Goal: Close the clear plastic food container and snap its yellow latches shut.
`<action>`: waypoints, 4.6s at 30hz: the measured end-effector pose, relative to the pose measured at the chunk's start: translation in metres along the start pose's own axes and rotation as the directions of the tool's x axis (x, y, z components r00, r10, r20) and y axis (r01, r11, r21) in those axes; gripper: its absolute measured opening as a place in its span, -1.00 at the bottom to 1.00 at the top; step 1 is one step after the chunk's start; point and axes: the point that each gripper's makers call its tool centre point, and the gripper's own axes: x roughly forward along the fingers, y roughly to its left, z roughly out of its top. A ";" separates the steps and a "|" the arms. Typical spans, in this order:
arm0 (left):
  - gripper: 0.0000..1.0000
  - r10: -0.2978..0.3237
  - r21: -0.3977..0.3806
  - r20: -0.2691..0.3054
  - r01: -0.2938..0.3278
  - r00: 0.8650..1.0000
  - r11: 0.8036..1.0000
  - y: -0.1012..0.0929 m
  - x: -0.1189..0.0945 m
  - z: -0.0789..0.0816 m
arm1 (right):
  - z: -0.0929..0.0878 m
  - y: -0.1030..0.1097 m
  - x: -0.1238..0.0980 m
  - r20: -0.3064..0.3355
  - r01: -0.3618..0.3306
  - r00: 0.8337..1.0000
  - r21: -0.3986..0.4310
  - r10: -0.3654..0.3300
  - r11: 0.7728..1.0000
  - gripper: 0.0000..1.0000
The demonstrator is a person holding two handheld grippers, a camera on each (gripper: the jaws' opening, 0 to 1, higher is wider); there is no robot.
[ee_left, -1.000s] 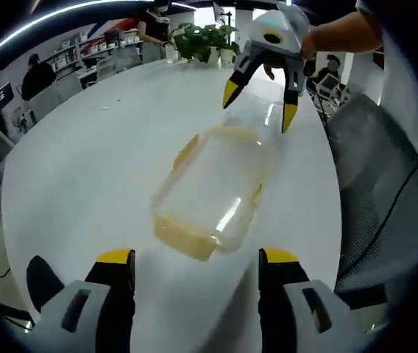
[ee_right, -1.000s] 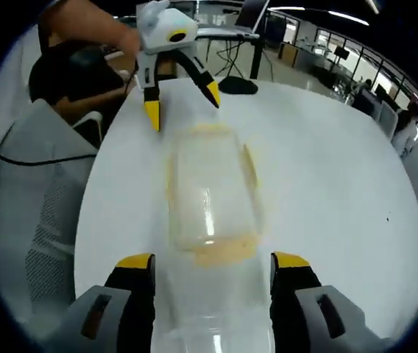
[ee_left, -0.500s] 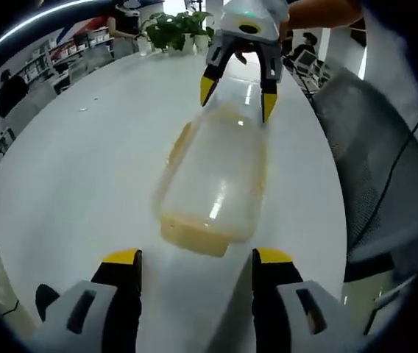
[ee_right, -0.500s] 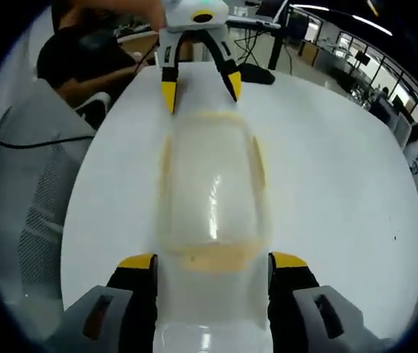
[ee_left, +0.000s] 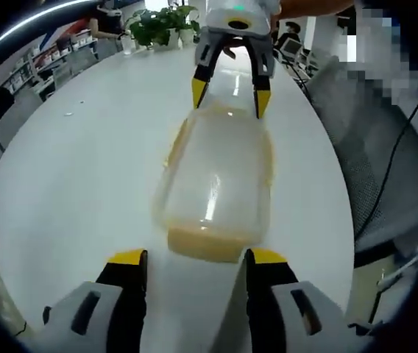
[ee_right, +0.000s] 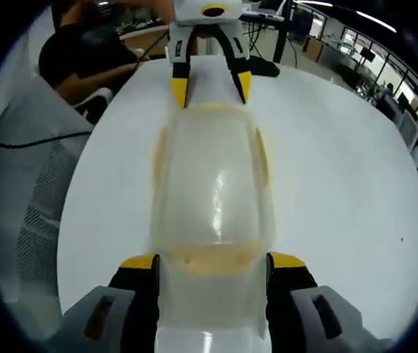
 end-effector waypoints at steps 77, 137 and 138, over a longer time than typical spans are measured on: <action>-0.21 -0.093 0.119 0.055 0.086 0.994 0.989 -0.010 0.003 0.010 | 0.000 -0.005 0.001 0.038 -0.018 0.999 0.001 0.018 1.000 -0.20; -0.24 -0.056 0.166 0.030 0.050 0.998 0.985 -0.038 -0.022 0.135 | -0.048 0.011 -0.122 0.054 0.067 0.996 0.006 -0.067 0.998 -0.23; -0.23 -0.059 0.161 0.033 0.053 0.998 0.985 -0.039 -0.020 0.138 | -0.052 0.011 -0.125 0.053 0.069 0.996 0.004 -0.069 0.998 -0.23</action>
